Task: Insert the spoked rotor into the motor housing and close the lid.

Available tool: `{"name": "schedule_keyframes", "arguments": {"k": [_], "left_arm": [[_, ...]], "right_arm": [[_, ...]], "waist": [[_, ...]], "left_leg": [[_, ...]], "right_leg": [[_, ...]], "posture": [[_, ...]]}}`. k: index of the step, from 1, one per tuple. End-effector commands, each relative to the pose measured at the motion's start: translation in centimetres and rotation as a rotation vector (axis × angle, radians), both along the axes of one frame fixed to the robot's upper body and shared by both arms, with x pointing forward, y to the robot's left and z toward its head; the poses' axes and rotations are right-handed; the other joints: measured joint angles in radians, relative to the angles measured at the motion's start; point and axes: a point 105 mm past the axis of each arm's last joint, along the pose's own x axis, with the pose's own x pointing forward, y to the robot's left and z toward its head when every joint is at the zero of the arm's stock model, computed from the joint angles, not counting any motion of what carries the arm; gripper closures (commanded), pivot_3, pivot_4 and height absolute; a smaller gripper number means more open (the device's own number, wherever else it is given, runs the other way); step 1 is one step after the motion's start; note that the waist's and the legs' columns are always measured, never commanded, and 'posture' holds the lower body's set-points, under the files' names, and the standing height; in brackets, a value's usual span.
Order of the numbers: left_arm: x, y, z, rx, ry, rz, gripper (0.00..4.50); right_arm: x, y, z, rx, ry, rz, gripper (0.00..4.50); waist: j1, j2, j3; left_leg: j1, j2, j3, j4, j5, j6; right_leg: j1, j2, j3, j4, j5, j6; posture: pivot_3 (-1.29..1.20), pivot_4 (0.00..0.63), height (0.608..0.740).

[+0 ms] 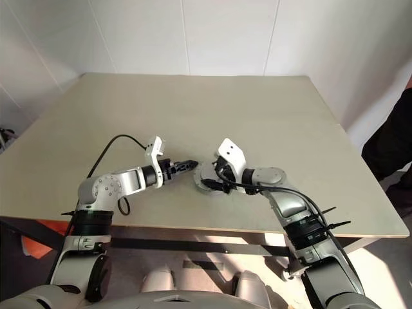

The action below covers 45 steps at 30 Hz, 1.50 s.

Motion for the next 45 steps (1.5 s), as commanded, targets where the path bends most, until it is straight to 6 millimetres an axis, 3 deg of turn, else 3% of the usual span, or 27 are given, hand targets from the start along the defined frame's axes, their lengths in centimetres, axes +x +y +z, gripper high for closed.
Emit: {"name": "schedule_keyframes", "arguments": {"k": [1, 7, 9, 13, 15, 25, 29, 33, 38, 45], "left_arm": [[0.5, -1.8, 2.2, -0.083, -0.041, -0.048, 2.4], [0.2, -3.2, 2.9, -0.153, -0.015, -0.092, 4.46], [-0.1, -3.2, 1.5, -0.115, 0.051, -0.089, 4.46], [-2.3, -2.4, -4.3, 0.041, 0.276, -0.082, 4.46], [-2.7, -2.4, -4.7, 0.031, 0.299, -0.08, 4.46], [-1.4, -2.1, -0.6, -0.138, 0.161, -0.085, 4.46], [-0.4, 0.9, 3.6, -0.308, 0.015, -0.014, 4.46], [0.1, 4.5, 5.6, -0.389, -0.062, 0.08, 4.46], [0.1, 6.2, 5.3, -0.354, -0.058, 0.129, 4.46], [0.0, 5.4, 4.5, -0.323, -0.04, 0.124, 4.5]], "right_arm": [[-0.2, -1.9, -2.9, -0.104, 0.078, -0.079, 1.4], [-0.3, -2.2, -2.9, -0.108, 0.075, -0.088, 1.4], [-0.2, -2.3, -2.8, -0.106, 0.074, -0.092, 1.4], [0.1, -2.5, -2.6, -0.103, 0.069, -0.115, 1.4], [0.2, -2.6, -2.6, -0.104, 0.066, -0.125, 1.4], [0.3, -2.7, -2.4, -0.103, 0.061, -0.129, 1.4], [0.3, -2.7, -1.4, -0.077, 0.041, -0.116, 1.4], [-0.1, -2.1, -0.2, -0.037, 0.016, -0.075, 1.4], [0.1, -2.3, -0.4, -0.057, 0.026, -0.083, 1.4], [-0.1, -3.1, -0.5, -0.084, 0.028, -0.082, 1.4]], "waist": [[0.0, 0.0, 0.0], [0.0, 0.0, 0.0], [0.0, 0.0, 0.0], [0.0, -0.002, -0.006], [0.001, 0.0, -0.01], [-0.002, 0.003, -0.014], [-0.003, 0.002, -0.013], [-0.001, 0.001, -0.012], [0.0, 0.001, -0.012], [0.002, 0.0, -0.011]], "left_leg": [[0.0, 0.0, 0.0, 0.0, 0.0, 0.0], [-0.001, 0.0, 0.0, -0.001, 0.0, 0.0], [-0.001, 0.0, 0.0, -0.002, 0.0, 0.0], [-0.001, -0.001, 0.0, -0.004, 0.0, 0.0], [0.002, -0.002, 0.0, -0.006, 0.0, 0.0], [0.005, -0.007, -0.001, -0.011, -0.001, 0.001], [0.0, -0.007, -0.002, -0.012, -0.001, 0.001], [-0.002, -0.007, -0.002, -0.012, -0.001, 0.001], [-0.002, -0.007, -0.002, -0.012, -0.002, 0.003], [-0.002, -0.007, -0.001, -0.014, -0.002, 0.003]], "right_leg": [[0.0, 0.0, 0.0, 0.0, 0.0, 0.0], [0.0, 0.0, 0.0, -0.001, 0.0, 0.0], [0.0, 0.0, 0.0, -0.001, 0.0, 0.0], [0.0, 0.0, 0.0, -0.001, 0.0, 0.0], [0.004, 0.0, 0.0, -0.004, 0.0, 0.001], [0.012, -0.002, 0.0, -0.026, -0.002, 0.003], [0.007, -0.002, 0.0, -0.025, -0.001, 0.004], [0.004, -0.002, 0.001, -0.023, 0.0, 0.004], [0.003, -0.002, 0.001, -0.021, 0.003, 0.0], [0.004, -0.002, 0.001, -0.02, 0.004, -0.002]], "posture": [[0.0, 0.0, 0.74], [0.0, 0.0, 0.74], [0.0, 0.0, 0.74], [0.0, 0.0, 0.74], [0.0, 0.0, 0.74], [0.0, 0.0, 0.74], [0.0, 0.0, 0.74], [0.0, 0.0, 0.74], [0.0, 0.0, 0.74], [0.0, 0.0, 0.74]]}}
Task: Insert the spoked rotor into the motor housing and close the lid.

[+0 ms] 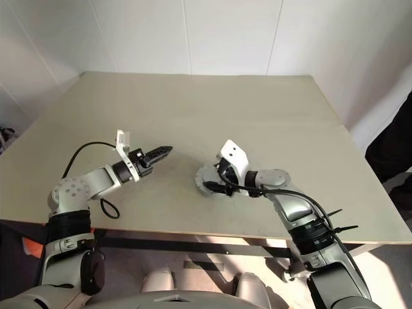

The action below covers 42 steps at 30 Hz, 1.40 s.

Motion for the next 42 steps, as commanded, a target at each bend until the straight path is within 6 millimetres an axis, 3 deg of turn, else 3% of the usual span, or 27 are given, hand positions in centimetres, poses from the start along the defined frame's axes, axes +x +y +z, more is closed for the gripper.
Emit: {"name": "schedule_keyframes", "arguments": {"k": [1, 14, 25, 34, 38, 42], "left_arm": [[0.0, -0.5, 0.8, 0.009, -0.045, -0.007, 4.5], [0.2, -0.4, 0.2, 0.058, -0.033, -0.009, 4.5], [0.2, -0.7, -0.2, 0.084, -0.026, -0.02, 4.5], [0.1, -0.8, -0.4, 0.099, -0.025, -0.024, 4.5], [0.1, -0.8, -0.6, 0.11, -0.02, -0.023, 4.5], [0.1, -0.8, -0.7, 0.113, -0.018, -0.025, 4.5]], "right_arm": [[0.6, -2.6, -0.7, -0.081, 0.014, -0.076, 1.4], [-0.6, -2.6, -1.2, -0.079, 0.033, -0.05, 1.4], [-1.0, -1.5, 1.3, 0.073, 0.028, -0.011, 1.4], [-0.6, -1.5, -0.1, 0.01, 0.021, -0.039, 1.4], [-0.4, -0.9, 1.4, 0.101, -0.001, -0.033, 1.4], [0.0, -0.9, 1.7, 0.093, -0.027, -0.04, 1.4]], "waist": [[0.002, 0.0, 0.0], [0.007, 0.0, 0.001], [0.007, -0.001, 0.001], [0.006, -0.002, 0.002], [0.001, -0.002, 0.002], [-0.001, -0.002, 0.002]], "left_leg": [[0.0, 0.0, 0.0, 0.0, 0.0, 0.0], [-0.003, -0.001, 0.0, 0.0, 0.001, -0.001], [-0.003, -0.001, 0.0, 0.001, 0.001, -0.001], [-0.002, -0.001, 0.0, 0.002, 0.001, -0.001], [-0.002, -0.001, 0.0, 0.003, 0.001, -0.001], [-0.002, -0.001, 0.0, 0.003, 0.001, -0.001]], "right_leg": [[0.0, 0.0, 0.0, 0.0, -0.001, 0.001], [0.001, 0.0, 0.002, 0.0, -0.001, 0.002], [0.001, -0.001, 0.003, 0.001, -0.001, 0.002], [0.002, -0.001, 0.003, 0.002, -0.001, 0.002], [0.002, 0.0, 0.003, 0.003, -0.001, 0.002], [0.001, 0.0, 0.003, 0.003, -0.001, 0.002]], "posture": [[0.0, 0.0, 0.74], [0.0, 0.0, 0.74], [0.0, 0.0, 0.74], [0.0, 0.0, 0.74], [0.0, 0.0, 0.74], [0.0, 0.0, 0.74]]}}
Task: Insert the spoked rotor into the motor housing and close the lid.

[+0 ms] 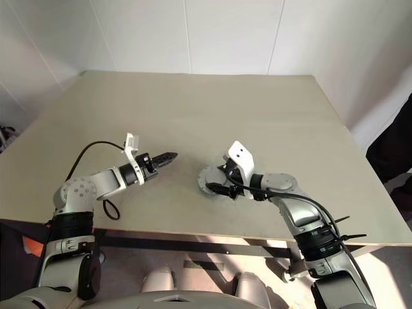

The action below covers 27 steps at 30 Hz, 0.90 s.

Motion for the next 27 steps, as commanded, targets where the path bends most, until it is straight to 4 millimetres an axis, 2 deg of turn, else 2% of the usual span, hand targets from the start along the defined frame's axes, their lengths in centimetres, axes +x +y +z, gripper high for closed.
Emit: {"name": "schedule_keyframes", "arguments": {"k": [1, 12, 19, 27], "left_arm": [[0.2, 0.1, 0.7, 0.003, -0.037, 0.002, 4.5], [0.0, 0.1, 0.5, 0.007, -0.036, 0.004, 4.5], [-0.1, 0.1, 0.4, 0.009, -0.032, 0.004, 4.5], [0.1, 0.1, 0.2, 0.011, -0.029, 0.006, 4.5]], "right_arm": [[0.9, -0.3, 1.4, 0.016, -0.064, -0.021, 1.4], [1.5, -0.7, 0.0, -0.053, -0.059, -0.068, 1.4], [1.5, 0.0, 2.8, 0.033, -0.119, -0.045, 1.4], [0.9, -0.3, 1.8, -0.025, -0.104, -0.018, 1.4]], "waist": [[0.0, 0.0, 0.0], [0.0, 0.0, 0.0], [0.001, 0.0, 0.001], [0.001, 0.0, 0.001]], "left_leg": [[0.0, 0.0, 0.0, 0.0, 0.0, 0.0], [0.001, 0.0, 0.0, 0.001, 0.0, 0.0], [0.002, 0.0, 0.0, 0.001, 0.0, 0.0], [-0.003, 0.0, 0.0, 0.001, 0.0, 0.0]], "right_leg": [[0.0, 0.0, 0.0, 0.0, 0.0, 0.0], [0.0, 0.0, 0.001, 0.002, 0.0, 0.0], [0.001, 0.0, 0.001, 0.002, 0.0, 0.0], [-0.003, 0.001, 0.001, 0.001, 0.0, -0.001]], "posture": [[0.0, 0.0, 0.74], [0.0, 0.0, 0.74], [0.0, 0.0, 0.74], [0.0, 0.0, 0.74]]}}
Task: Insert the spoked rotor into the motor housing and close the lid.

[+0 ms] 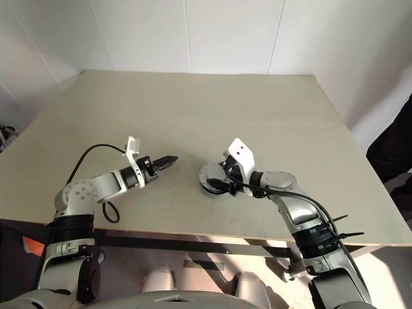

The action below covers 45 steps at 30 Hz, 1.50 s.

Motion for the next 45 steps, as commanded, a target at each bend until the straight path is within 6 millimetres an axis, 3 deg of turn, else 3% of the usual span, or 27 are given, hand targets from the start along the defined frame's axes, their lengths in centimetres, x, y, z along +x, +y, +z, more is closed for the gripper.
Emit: {"name": "schedule_keyframes", "arguments": {"k": [1, 19, 27, 35, 41, 45], "left_arm": [[0.4, 0.1, 1.0, 0.002, -0.046, 0.005, 4.5], [0.3, 0.2, 0.9, 0.008, -0.047, 0.007, 4.5], [0.3, 0.3, 0.8, 0.009, -0.047, 0.01, 4.5], [0.3, 0.3, 0.8, 0.012, -0.046, 0.008, 4.5], [0.2, 0.2, 0.7, 0.013, -0.042, 0.005, 4.5], [0.3, 0.2, 0.6, 0.013, -0.041, 0.004, 4.5]], "right_arm": [[0.1, -0.2, 1.4, -0.017, -0.068, 0.017, 1.4], [-0.1, -1.0, 0.2, -0.067, -0.042, 0.021, 1.4], [-0.7, -0.8, 0.9, -0.014, -0.034, 0.058, 1.4], [0.0, -0.9, 0.3, -0.045, -0.03, 0.019, 1.4], [-0.1, -0.3, 2.1, 0.048, -0.06, 0.044, 1.4], [0.0, -0.4, 1.6, 0.015, -0.062, 0.039, 1.4]], "waist": [[0.0, 0.0, 0.0], [0.001, 0.0, 0.0], [0.002, 0.0, 0.0], [0.002, 0.0, 0.0], [0.0, 0.0, 0.0], [0.0, 0.0, 0.0]], "left_leg": [[0.0, 0.0, 0.0, 0.0, 0.0, 0.0], [0.0, 0.0, 0.0, 0.001, 0.0, 0.0], [0.002, 0.0, 0.0, 0.001, 0.0, 0.0], [0.002, 0.0, 0.0, 0.001, 0.0, 0.0], [0.003, 0.0, 0.0, 0.002, 0.0, 0.0], [0.003, 0.0, 0.0, 0.002, 0.0, 0.0]], "right_leg": [[0.0, 0.0, 0.0, 0.0, 0.0, 0.0], [0.001, 0.0, 0.0, 0.001, 0.0, 0.0], [0.002, 0.0, 0.0, 0.001, 0.0, 0.0], [0.003, 0.0, 0.0, 0.001, 0.0, 0.0], [0.003, 0.0, 0.0, 0.002, 0.0, 0.0], [0.003, 0.0, 0.0, 0.002, 0.0, 0.0]], "posture": [[0.0, 0.0, 0.74], [0.0, 0.0, 0.74], [0.0, 0.0, 0.74], [0.0, 0.0, 0.74], [0.0, 0.0, 0.74], [0.0, 0.0, 0.74]]}}
